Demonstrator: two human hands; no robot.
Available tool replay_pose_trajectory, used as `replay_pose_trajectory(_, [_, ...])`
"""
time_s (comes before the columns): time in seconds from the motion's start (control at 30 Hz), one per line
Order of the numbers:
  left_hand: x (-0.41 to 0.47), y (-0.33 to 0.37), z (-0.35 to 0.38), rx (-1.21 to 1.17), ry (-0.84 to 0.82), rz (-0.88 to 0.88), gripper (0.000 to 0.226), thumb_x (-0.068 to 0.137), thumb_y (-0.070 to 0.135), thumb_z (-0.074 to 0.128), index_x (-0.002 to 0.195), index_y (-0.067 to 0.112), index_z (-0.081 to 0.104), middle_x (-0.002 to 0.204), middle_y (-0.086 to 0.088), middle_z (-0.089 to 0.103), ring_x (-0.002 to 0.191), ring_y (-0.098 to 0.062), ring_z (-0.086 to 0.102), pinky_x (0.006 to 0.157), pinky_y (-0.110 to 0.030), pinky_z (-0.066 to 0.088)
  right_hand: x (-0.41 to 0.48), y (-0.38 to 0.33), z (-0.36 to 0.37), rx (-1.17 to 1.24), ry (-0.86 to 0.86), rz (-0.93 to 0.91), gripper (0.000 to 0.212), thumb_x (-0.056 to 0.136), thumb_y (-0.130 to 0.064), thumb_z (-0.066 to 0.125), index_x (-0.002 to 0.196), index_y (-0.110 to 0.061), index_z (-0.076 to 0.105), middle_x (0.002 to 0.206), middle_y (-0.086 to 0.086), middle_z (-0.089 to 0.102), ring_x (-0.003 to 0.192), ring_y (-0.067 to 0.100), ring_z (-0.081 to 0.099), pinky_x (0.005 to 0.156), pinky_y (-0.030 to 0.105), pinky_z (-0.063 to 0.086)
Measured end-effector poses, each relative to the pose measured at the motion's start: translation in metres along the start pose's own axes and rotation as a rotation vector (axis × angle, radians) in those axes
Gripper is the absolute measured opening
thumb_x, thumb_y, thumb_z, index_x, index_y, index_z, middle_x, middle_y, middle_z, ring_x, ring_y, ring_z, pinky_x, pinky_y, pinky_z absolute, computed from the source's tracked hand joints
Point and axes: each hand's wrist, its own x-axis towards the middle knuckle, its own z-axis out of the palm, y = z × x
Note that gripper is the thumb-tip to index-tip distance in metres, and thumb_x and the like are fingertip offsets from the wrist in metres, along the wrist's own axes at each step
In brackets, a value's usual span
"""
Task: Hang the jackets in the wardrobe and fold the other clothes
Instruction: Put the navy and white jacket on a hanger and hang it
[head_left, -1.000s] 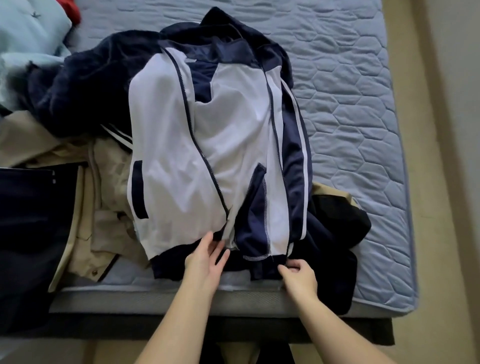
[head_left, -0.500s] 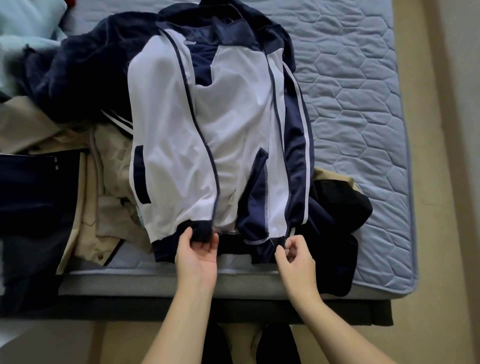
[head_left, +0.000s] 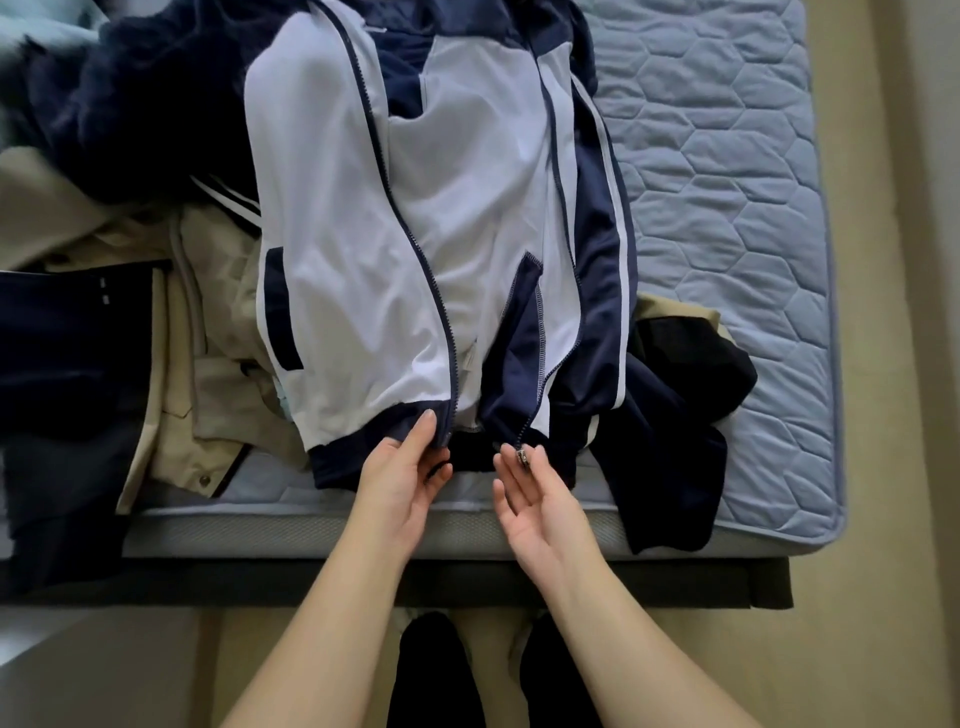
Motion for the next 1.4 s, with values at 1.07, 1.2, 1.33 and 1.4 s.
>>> replay_pose_trajectory(1.07, [-0.05,0.008,0.002,0.305,0.053,0.448,0.018,0.082,0.012,0.071,0.067,0.022,0.076,0.075,-0.004,0.074,0.073,-0.01,0.068,0.067,-0.018,0.053,-0.039,0.028,0.042,0.072,-0.125,-0.004,0.025,0.064,-0.003,0.068,0.085,-0.014,0.06,0.074,0.0,0.071,0.062,0.007,0.065,0.052,0.018,0.049])
replay_pose_trajectory(1.2, [-0.05,0.006,0.004,0.289,0.067,0.432,0.015,0.082,0.009,0.071,0.067,0.008,0.072,0.068,-0.007,0.071,0.065,-0.009,0.065,0.057,-0.017,0.052,-0.04,0.031,0.044,0.068,-0.14,-0.011,0.024,0.064,-0.003,0.067,0.085,-0.015,0.061,0.076,0.0,0.072,0.062,0.006,0.064,0.055,0.017,0.051])
replay_pose_trajectory(1.33, [-0.049,0.006,0.005,0.275,0.078,0.454,0.018,0.082,0.008,0.071,0.065,0.007,0.071,0.065,-0.007,0.07,0.061,-0.009,0.064,0.054,-0.017,0.051,-0.041,0.034,0.045,0.084,-0.138,-0.013,0.025,0.064,-0.003,0.067,0.086,-0.014,0.061,0.075,0.0,0.071,0.061,0.006,0.064,0.055,0.018,0.05])
replay_pose_trajectory(1.4, [-0.048,0.006,0.005,0.275,0.083,0.466,0.021,0.082,0.008,0.071,0.062,0.012,0.072,0.065,-0.004,0.071,0.062,-0.008,0.065,0.055,-0.017,0.051,-0.041,0.034,0.045,0.085,-0.132,-0.016,0.026,0.064,-0.003,0.067,0.087,-0.014,0.061,0.075,0.0,0.071,0.061,0.007,0.063,0.054,0.018,0.05])
